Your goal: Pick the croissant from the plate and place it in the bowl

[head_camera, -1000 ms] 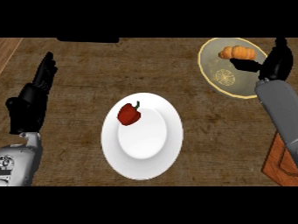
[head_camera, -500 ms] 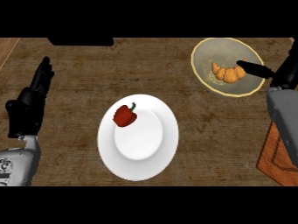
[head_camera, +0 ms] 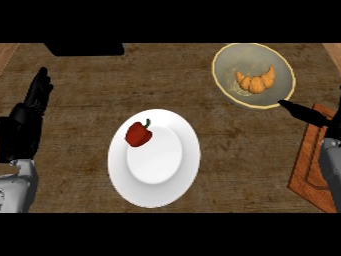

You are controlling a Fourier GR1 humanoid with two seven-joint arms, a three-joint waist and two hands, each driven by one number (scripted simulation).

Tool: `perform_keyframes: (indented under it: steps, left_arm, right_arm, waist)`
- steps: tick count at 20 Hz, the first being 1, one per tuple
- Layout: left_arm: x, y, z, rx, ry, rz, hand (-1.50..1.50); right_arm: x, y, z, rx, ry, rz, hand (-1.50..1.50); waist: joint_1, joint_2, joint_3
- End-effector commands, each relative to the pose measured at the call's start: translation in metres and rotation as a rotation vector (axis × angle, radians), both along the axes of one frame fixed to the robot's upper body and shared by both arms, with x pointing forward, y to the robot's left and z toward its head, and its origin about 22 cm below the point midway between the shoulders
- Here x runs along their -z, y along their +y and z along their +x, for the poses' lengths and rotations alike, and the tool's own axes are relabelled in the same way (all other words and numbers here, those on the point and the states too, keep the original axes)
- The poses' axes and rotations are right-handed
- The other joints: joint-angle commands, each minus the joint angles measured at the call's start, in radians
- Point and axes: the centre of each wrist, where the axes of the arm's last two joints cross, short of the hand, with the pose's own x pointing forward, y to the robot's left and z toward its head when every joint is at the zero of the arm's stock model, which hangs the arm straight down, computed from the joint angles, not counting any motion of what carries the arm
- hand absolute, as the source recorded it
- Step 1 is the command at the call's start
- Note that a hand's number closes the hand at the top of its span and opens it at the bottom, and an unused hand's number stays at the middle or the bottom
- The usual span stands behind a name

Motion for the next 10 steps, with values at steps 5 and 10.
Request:
perform_keyframes:
  steps: [5,10]
  left_arm:
    - [-0.013,-0.010,0.003,0.007,-0.020,0.004,0.00]
    - [0.004,-0.022,-0.008,0.018,-0.013,0.002,0.00]
  right_arm:
    - [-0.002,0.017,-0.070,-0.072,-0.036,0.003,-1.50]
    - [0.009,0.020,-0.088,-0.068,-0.035,0.028,-1.50]
  waist:
    - [0.012,0.005,0.001]
    - [0.017,0.007,0.001]
